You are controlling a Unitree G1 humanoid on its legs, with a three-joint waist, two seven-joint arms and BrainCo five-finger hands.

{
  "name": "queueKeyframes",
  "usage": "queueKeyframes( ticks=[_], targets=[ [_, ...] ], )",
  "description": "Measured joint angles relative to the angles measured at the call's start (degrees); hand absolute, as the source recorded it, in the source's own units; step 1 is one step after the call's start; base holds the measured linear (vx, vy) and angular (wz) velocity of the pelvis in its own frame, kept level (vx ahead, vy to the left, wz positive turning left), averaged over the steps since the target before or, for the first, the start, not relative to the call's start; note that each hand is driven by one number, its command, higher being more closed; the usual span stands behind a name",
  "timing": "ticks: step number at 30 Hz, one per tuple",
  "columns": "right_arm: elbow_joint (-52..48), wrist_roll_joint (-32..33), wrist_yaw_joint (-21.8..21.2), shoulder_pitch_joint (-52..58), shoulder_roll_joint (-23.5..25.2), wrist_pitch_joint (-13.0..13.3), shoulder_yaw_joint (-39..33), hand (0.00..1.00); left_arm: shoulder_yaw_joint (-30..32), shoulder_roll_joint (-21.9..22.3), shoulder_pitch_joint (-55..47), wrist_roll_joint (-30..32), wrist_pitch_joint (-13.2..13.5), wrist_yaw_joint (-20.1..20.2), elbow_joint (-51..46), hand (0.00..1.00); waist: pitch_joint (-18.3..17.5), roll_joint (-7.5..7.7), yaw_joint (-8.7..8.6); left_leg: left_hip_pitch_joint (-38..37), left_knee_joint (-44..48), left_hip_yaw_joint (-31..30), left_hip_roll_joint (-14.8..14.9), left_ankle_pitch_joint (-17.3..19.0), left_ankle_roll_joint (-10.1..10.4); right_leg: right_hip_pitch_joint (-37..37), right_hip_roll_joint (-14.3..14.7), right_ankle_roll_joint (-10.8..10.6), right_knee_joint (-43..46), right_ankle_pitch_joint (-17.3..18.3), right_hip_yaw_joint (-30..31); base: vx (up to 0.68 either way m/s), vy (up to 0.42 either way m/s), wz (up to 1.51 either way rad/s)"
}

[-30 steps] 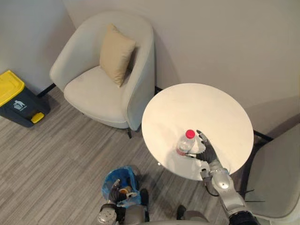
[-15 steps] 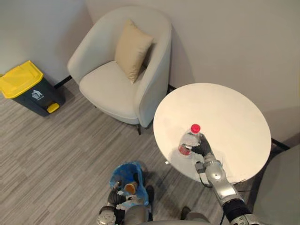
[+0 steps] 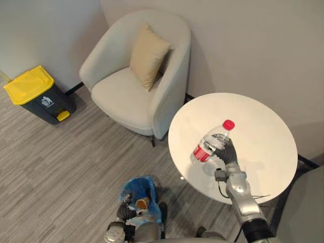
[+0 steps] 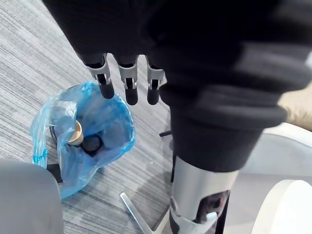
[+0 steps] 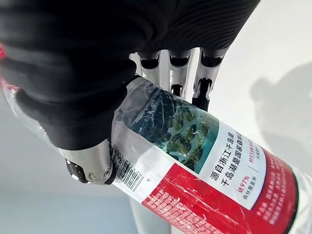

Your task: Gather rubbish on tea table into small bin, then transfer packed bag to large trash can.

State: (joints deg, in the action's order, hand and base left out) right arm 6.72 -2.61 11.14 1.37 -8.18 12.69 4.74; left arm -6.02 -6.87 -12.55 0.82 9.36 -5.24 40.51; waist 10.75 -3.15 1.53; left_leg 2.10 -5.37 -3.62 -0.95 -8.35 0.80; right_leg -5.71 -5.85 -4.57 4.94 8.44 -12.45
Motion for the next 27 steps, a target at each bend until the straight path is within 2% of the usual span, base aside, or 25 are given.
queueKeyframes(
  ticks=[4,7,9,10,11,12,13,14,15,16,17,18,20,21,23,25,26,27],
  targets=[
    [-8.37,-1.9,-0.22,6.52,0.97,2.5,2.79,1.0,0.11,0.03,0.24,-0.02,0.04,-0.27,0.75,0.0,-0.1,0.4,-0.73,2.16,1.64,-2.32,-0.6,-0.21,-0.3,0.8,-0.28,-0.06,2.36,1.08,-2.19,-0.03,-0.016,0.26],
    [-9.19,-3.31,-0.23,7.68,0.77,2.72,3.43,1.0,-0.15,0.35,1.22,-0.03,0.06,-0.59,0.85,0.0,-0.04,0.64,-0.62,5.73,5.4,-4.93,-1.6,-0.26,-0.22,1.7,-0.49,0.2,4.33,1.99,-6.17,-0.05,-0.042,0.76],
    [-9.16,-6.11,0.41,5.91,0.14,2.65,4.19,1.0,-1.23,0.64,1.99,-0.21,0.05,-1.49,0.94,0.0,-0.04,0.6,-0.42,7.94,6.1,-5.66,-2.33,-2.93,2.32,2.41,-0.79,0.66,6.45,2.94,-9.83,-0.11,-0.033,0.85],
    [-9.17,-6.87,0.67,5.19,-0.31,2.65,4.51,1.0,-1.49,0.8,2.11,-0.23,0.05,-1.6,0.87,0.0,-0.28,0.33,-0.62,7.8,4.69,-4.32,-1.83,-2.97,4.02,2.51,-1.44,1.11,6.43,2.65,-11.07,-0.15,0.064,0.84],
    [-8.63,-8.58,1.36,2.82,-0.59,2.63,4.58,1.0,-1.83,1.79,3.41,-0.21,0.0,-1.92,1.29,0.0,-0.11,0.86,-0.78,9.94,11.44,6.94,-0.91,4.56,-5.38,3.2,-3.35,1.34,7.01,2.49,-13.99,-0.1,0.104,0.76],
    [-7.12,-9.36,2.13,0.8,-0.28,2.48,4.52,1.0,-2.68,2.06,4.63,-0.2,0.02,-2.08,2.1,0.0,-0.28,1.82,-0.75,11.34,20.62,14.29,-0.48,9.02,-8.36,3.25,-6.16,1.11,8.05,2.35,-15.37,-0.08,0.114,0.72],
    [-6.05,-9.47,2.37,-0.35,-0.19,2.41,4.72,1.0,-2.9,2.09,4.86,-0.17,0.04,-2.16,2.33,0.0,-0.39,2.57,-0.82,11.08,24.12,17.5,0.37,10.84,-8.2,3.08,-7.45,0.83,8.35,2.12,-15.9,0.03,0.079,0.65],
    [-5.19,-9.79,2.86,-1.39,-0.31,2.36,4.9,1.0,-2.98,2.45,4.87,-0.07,0.09,-2.32,2.33,0.0,-1.46,2.94,-1.15,9.72,27.92,22.49,4.55,13.29,-5.75,2.68,-8.57,0.13,8.67,1.63,-17.47,0.02,0.157,0.75],
    [-5.22,-9.85,3.31,-1.67,-0.51,2.36,4.5,1.0,-3.23,2.89,4.88,-0.02,0.19,-2.4,2.29,0.0,-2.54,1.35,-1.81,8.19,26.87,23.82,8.25,14.15,-3.67,2.21,-8.2,-0.13,8.75,1.52,-19.35,0.01,0.267,1.08],
    [-4.79,-9.85,3.79,-2.39,-0.79,2.2,4.07,1.0,-3.92,3.29,5.39,0.07,0.19,-2.43,2.44,0.0,-3.24,-0.13,-2.44,6.87,22.79,22.61,8.36,15.02,0.16,1.6,-8.09,-1.35,8.46,0.9,-21.16,0.03,0.342,0.98],
    [-4.01,-9.85,3.89,-2.97,-0.73,2.15,3.83,1.0,-4.45,2.99,5.94,0.1,0.42,-2.45,2.53,0.0,-3.55,-0.31,-2.5,5.72,20.83,22.52,7.35,14.85,0.17,0.93,-8.25,-2.37,7.38,0.04,-21.91,0.03,0.269,0.8],
    [-2.35,-9.87,3.57,-3.79,-0.03,1.86,3.12,1.0,-4.93,2.28,6.6,0.13,0.57,-2.44,2.96,0.0,-3.07,0.89,-2.17,5.28,19.64,21.9,5.79,13.97,-0.61,-0.15,-8.51,-3.12,5.57,-1.4,-22.11,0.03,0.186,0.46],
    [0.29,-9.89,3.49,-4.21,1.48,1.55,3.14,1.0,-5.07,0.88,6.36,0.61,0.56,-2.43,3.72,0.0,-2.82,2.16,-1.14,5.28,20.31,20.89,4.56,13.97,-0.66,-1.28,-9.13,-3.2,4.25,-2.91,-21.79,-0.03,0.164,0.37],
    [1.34,-9.91,3.37,-4.29,1.93,1.29,3.35,1.0,-5.13,0.83,5.83,1.19,0.54,-2.42,4.01,0.0,-2.96,2.48,-0.72,5.23,20.49,20.87,4.1,14.06,-0.8,-1.4,-9.54,-3.02,4.37,-3.29,-21.44,-0.06,0.199,0.25],
    [2.0,-10.55,2.34,-4.37,2.09,0.46,4.83,1.0,-4.88,0.05,3.96,1.96,0.52,-2.45,4.23,0.0,-2.43,2.18,-0.62,5.41,21.71,20.76,3.59,15.52,-2.42,-0.75,-10.89,-3.0,7.68,-3.35,-20.19,-0.07,0.142,0.06],
    [2.16,-11.08,2.01,-3.91,2.0,0.27,4.99,1.0,-4.69,0.11,3.29,2.13,0.66,-2.43,4.31,0.0,-1.63,1.95,-0.66,5.97,22.57,19.56,2.86,17.37,-2.46,2.3,-12.78,-0.86,14.27,-1.59,-16.96,-0.14,0.106,0.11],
    [2.21,-11.09,1.56,-3.81,1.79,0.12,4.96,1.0,-4.68,-0.21,3.74,2.15,0.67,-2.42,4.36,0.0,-0.51,1.78,-0.92,5.96,22.45,18.79,2.34,17.68,-2.77,6.11,-13.22,0.65,19.9,1.22,-10.77,-0.15,0.088,0.29],
    [2.25,-11.08,1.02,-3.63,1.5,0.11,5.06,1.0,-4.54,-0.37,3.81,2.11,0.76,-2.42,4.46,0.0,0.15,1.76,-1.24,6.06,22.2,17.81,2.07,17.62,-2.7,7.95,-11.87,-0.26,21.43,3.3,-6.36,-0.14,0.055,0.42]
  ],
)
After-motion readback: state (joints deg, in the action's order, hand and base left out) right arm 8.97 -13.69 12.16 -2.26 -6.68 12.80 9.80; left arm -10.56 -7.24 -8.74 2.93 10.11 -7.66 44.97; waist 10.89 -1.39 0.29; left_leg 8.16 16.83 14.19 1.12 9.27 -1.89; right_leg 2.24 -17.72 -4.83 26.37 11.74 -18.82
